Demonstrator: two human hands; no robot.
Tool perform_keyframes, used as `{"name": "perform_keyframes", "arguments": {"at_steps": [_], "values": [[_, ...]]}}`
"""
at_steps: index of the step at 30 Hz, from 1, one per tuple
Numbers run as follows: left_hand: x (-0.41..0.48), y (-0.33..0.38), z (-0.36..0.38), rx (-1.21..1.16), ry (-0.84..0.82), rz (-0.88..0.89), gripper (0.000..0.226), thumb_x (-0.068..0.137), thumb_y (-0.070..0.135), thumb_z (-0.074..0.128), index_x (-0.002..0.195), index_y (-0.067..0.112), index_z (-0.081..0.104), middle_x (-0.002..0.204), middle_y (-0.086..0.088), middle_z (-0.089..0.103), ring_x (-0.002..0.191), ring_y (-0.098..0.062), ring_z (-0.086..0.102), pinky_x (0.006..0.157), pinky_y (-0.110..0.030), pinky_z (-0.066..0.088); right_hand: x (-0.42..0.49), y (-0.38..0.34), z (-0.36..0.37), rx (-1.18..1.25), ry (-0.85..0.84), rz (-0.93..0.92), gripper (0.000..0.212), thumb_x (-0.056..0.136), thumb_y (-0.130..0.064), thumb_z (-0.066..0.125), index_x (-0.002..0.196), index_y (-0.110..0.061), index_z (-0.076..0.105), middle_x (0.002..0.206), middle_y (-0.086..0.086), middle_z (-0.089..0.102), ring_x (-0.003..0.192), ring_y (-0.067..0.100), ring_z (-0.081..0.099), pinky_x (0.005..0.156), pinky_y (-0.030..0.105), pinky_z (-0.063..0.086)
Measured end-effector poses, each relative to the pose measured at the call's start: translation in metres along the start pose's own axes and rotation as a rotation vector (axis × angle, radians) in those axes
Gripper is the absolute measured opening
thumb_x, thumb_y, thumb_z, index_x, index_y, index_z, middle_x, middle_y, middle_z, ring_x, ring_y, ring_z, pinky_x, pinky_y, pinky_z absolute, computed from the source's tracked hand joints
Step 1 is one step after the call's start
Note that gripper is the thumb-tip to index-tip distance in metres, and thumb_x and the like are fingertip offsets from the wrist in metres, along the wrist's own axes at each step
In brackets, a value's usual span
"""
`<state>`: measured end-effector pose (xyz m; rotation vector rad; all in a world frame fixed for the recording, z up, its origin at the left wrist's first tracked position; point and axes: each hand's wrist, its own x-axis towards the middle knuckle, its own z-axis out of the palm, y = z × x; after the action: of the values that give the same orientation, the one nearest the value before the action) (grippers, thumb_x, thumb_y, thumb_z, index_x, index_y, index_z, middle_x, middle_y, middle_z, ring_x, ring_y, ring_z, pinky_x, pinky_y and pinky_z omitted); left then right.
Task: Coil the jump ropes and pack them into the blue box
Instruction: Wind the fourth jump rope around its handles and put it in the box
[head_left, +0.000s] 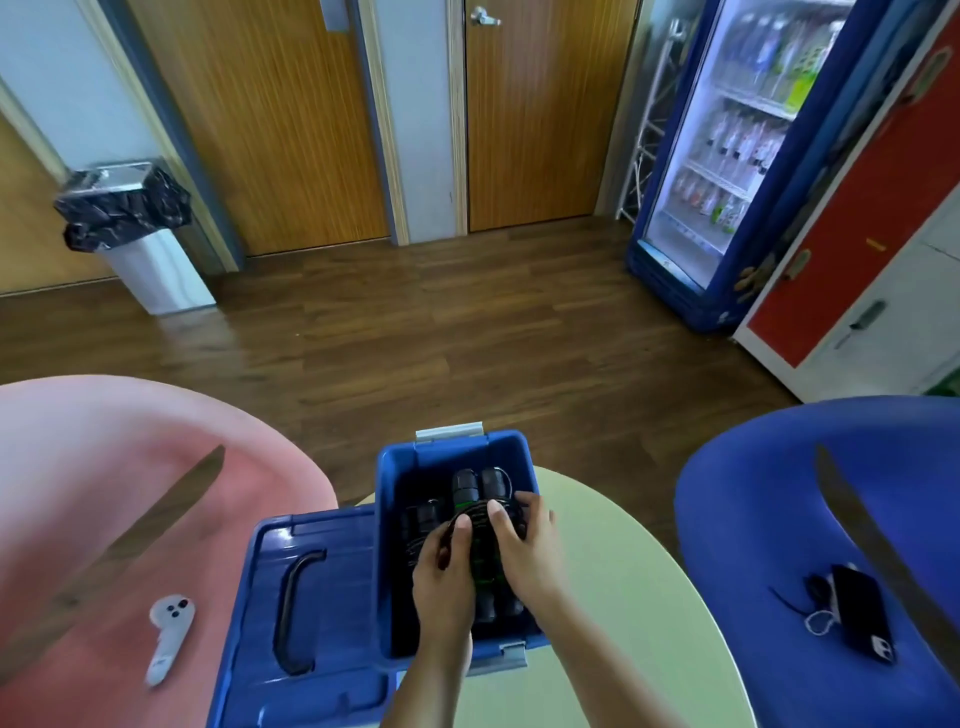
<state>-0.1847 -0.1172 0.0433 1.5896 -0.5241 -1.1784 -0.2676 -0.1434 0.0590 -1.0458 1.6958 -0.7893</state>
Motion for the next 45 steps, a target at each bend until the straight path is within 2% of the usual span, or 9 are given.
{"name": "perform_keyframes", "arguments": {"at_steps": [8, 15, 21, 25, 28, 31, 35, 39, 45], "values": [[0.013, -0.001, -0.005, 0.518, -0.013, 0.064, 0.034, 0.095, 0.038, 0.053, 0.118, 0.016, 0.065, 0.116, -0.009, 0.069, 0.112, -0.028, 0.060, 0.083, -0.025, 0.039, 0.007, 0.016, 0.001, -0.163, -0.020, -0.033, 0.053, 0.095, -0.038, 0.051, 0.142, -0.015, 0.041, 0.142, 0.006, 0.050, 0.131, 0.021, 0.046, 0.103, 0.026, 0.034], [0.022, -0.001, -0.014, 0.751, -0.135, 0.153, 0.032, 0.099, 0.034, 0.048, 0.112, 0.012, 0.067, 0.107, -0.015, 0.071, 0.103, -0.031, 0.063, 0.071, -0.024, 0.035, 0.006, 0.017, 0.001, -0.381, -0.096, -0.101, 0.051, 0.101, -0.038, 0.037, 0.143, -0.011, 0.034, 0.140, 0.011, 0.050, 0.129, 0.026, 0.045, 0.098, 0.028, 0.036], [0.019, -0.006, -0.017, 0.795, -0.119, 0.322, 0.027, 0.098, 0.031, 0.051, 0.104, 0.015, 0.071, 0.096, -0.010, 0.073, 0.090, -0.027, 0.066, 0.069, -0.023, 0.037, 0.006, 0.023, -0.002, -0.376, -0.040, -0.171, 0.055, 0.098, -0.039, 0.047, 0.144, -0.010, 0.038, 0.143, 0.007, 0.048, 0.132, 0.021, 0.044, 0.102, 0.022, 0.032], [0.020, -0.007, -0.021, 0.823, -0.120, 0.327, 0.028, 0.098, 0.027, 0.052, 0.109, 0.008, 0.070, 0.099, -0.008, 0.047, 0.078, -0.019, 0.049, 0.072, -0.018, 0.031, 0.004, 0.029, 0.004, -0.356, 0.011, -0.247, 0.044, 0.095, -0.034, 0.052, 0.136, -0.018, 0.048, 0.128, 0.004, 0.061, 0.116, 0.020, 0.056, 0.092, 0.023, 0.040], [0.026, -0.009, -0.024, 0.858, -0.143, 0.333, 0.030, 0.097, 0.024, 0.053, 0.119, 0.007, 0.066, 0.098, -0.007, 0.046, 0.087, -0.024, 0.055, 0.074, -0.019, 0.032, 0.004, 0.034, 0.007, -0.392, 0.020, -0.275, 0.030, 0.096, -0.029, 0.051, 0.124, -0.018, 0.054, 0.116, 0.003, 0.065, 0.106, 0.023, 0.059, 0.084, 0.027, 0.043], [0.029, -0.009, -0.025, 0.890, -0.150, 0.387, 0.036, 0.095, 0.022, 0.059, 0.128, 0.009, 0.061, 0.110, -0.013, 0.060, 0.103, -0.029, 0.061, 0.087, -0.025, 0.043, 0.007, 0.036, 0.007, -0.411, 0.031, -0.260, 0.034, 0.096, -0.025, 0.053, 0.128, -0.012, 0.056, 0.129, 0.005, 0.059, 0.116, 0.022, 0.056, 0.093, 0.025, 0.041], [0.027, -0.011, -0.031, 0.782, -0.155, 0.566, 0.036, 0.086, 0.007, 0.069, 0.119, 0.020, 0.069, 0.099, -0.005, 0.070, 0.088, -0.013, 0.066, 0.082, -0.009, 0.041, 0.006, 0.035, 0.002, -0.391, 0.050, -0.332, 0.037, 0.092, -0.017, 0.060, 0.128, -0.011, 0.060, 0.131, 0.002, 0.059, 0.120, 0.019, 0.057, 0.098, 0.017, 0.038], [0.025, -0.014, -0.032, 0.769, -0.202, 0.599, 0.032, 0.088, 0.004, 0.066, 0.117, 0.018, 0.070, 0.082, 0.002, 0.058, 0.069, 0.010, 0.054, 0.071, 0.004, 0.035, 0.008, 0.037, -0.007, -0.406, -0.013, -0.408, 0.033, 0.088, -0.009, 0.064, 0.121, -0.014, 0.067, 0.123, 0.002, 0.066, 0.113, 0.017, 0.062, 0.095, 0.016, 0.041], [0.024, -0.022, -0.026, 0.851, -0.268, 0.509, 0.042, 0.092, 0.012, 0.062, 0.133, 0.014, 0.056, 0.115, -0.011, 0.069, 0.105, -0.021, 0.066, 0.083, -0.006, 0.033, 0.011, 0.042, -0.011, -0.491, -0.094, -0.407, 0.045, 0.086, -0.003, 0.064, 0.128, -0.016, 0.060, 0.136, 0.002, 0.057, 0.127, 0.015, 0.053, 0.105, 0.013, 0.031]]}}
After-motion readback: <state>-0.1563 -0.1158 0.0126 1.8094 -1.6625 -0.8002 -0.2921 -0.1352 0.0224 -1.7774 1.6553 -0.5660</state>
